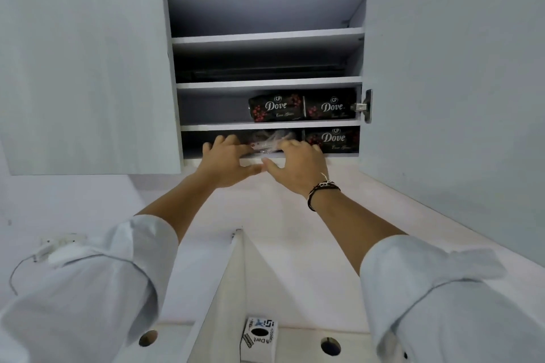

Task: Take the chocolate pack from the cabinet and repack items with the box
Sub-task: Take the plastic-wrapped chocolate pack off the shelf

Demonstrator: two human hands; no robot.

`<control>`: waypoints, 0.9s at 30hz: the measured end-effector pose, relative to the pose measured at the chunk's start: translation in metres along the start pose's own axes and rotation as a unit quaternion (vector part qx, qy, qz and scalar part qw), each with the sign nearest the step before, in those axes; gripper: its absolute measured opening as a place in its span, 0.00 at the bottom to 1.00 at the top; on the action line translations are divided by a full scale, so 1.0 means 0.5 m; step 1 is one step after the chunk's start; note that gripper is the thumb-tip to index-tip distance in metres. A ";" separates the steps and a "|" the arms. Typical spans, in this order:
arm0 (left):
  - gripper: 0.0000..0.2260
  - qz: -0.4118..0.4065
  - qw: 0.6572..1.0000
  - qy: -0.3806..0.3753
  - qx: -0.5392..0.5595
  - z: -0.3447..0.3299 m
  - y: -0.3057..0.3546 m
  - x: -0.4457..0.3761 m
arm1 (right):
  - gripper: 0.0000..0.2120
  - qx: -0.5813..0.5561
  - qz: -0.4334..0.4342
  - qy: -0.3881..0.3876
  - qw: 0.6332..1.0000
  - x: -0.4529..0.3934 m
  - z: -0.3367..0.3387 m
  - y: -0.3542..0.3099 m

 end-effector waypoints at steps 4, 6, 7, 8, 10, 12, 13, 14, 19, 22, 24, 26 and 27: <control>0.23 -0.009 0.996 -0.026 0.091 0.013 0.021 0.001 | 0.18 -0.120 -0.067 0.064 0.989 0.002 0.022 0.000; 0.14 -0.005 0.989 -0.022 0.148 0.025 0.040 0.017 | 0.19 -0.187 -0.106 0.075 0.974 0.012 0.035 0.000; 0.10 -0.008 0.990 0.010 0.143 0.039 0.052 0.030 | 0.21 -0.213 -0.119 0.078 0.967 0.021 0.048 -0.004; 0.06 -0.018 0.991 0.058 0.123 0.057 0.066 0.044 | 0.23 -0.238 -0.131 0.087 0.959 0.029 0.060 -0.006; 0.02 -0.055 0.984 0.144 0.093 0.093 0.102 0.091 | 0.29 -0.299 -0.171 0.096 0.934 0.055 0.093 -0.008; 0.03 -0.118 0.968 0.198 0.100 0.111 0.141 0.129 | 0.32 -0.391 -0.262 0.080 0.879 0.064 0.093 0.008; 0.03 -0.143 0.963 0.201 0.104 0.113 0.166 0.159 | 0.31 -0.446 -0.313 0.050 0.837 0.081 0.093 0.016; 0.03 -0.154 0.963 0.191 0.111 0.114 0.193 0.199 | 0.30 -0.495 -0.354 0.016 0.793 0.105 0.090 0.022; 0.08 -0.070 0.928 0.179 0.320 0.078 0.245 0.378 | 0.19 -0.521 -0.381 -0.059 0.762 0.263 0.098 0.042; 0.14 0.114 0.900 0.217 0.361 -0.003 0.221 0.481 | 0.13 -0.528 -0.390 -0.118 0.745 0.406 0.081 0.061; 0.19 0.239 0.887 0.151 0.365 -0.086 0.204 0.543 | 0.12 -0.537 -0.394 -0.170 0.726 0.502 0.053 0.072; 0.23 0.341 0.838 0.031 0.425 -0.175 0.201 0.612 | 0.11 -0.539 -0.409 -0.209 0.706 0.594 0.014 0.087; 0.26 0.377 0.800 -0.026 0.466 -0.218 0.207 0.649 | 0.11 -0.529 -0.421 -0.227 0.701 0.639 -0.009 0.096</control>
Point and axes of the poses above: each hand's wrist, its own x-axis away from the middle knuckle, its own z-axis out of the back of the hand, y = z × x, the point moved 5 cm from there along -x, towards the middle knuckle, and after that the axes turned 3 degrees about y, right-handed, at the moved point
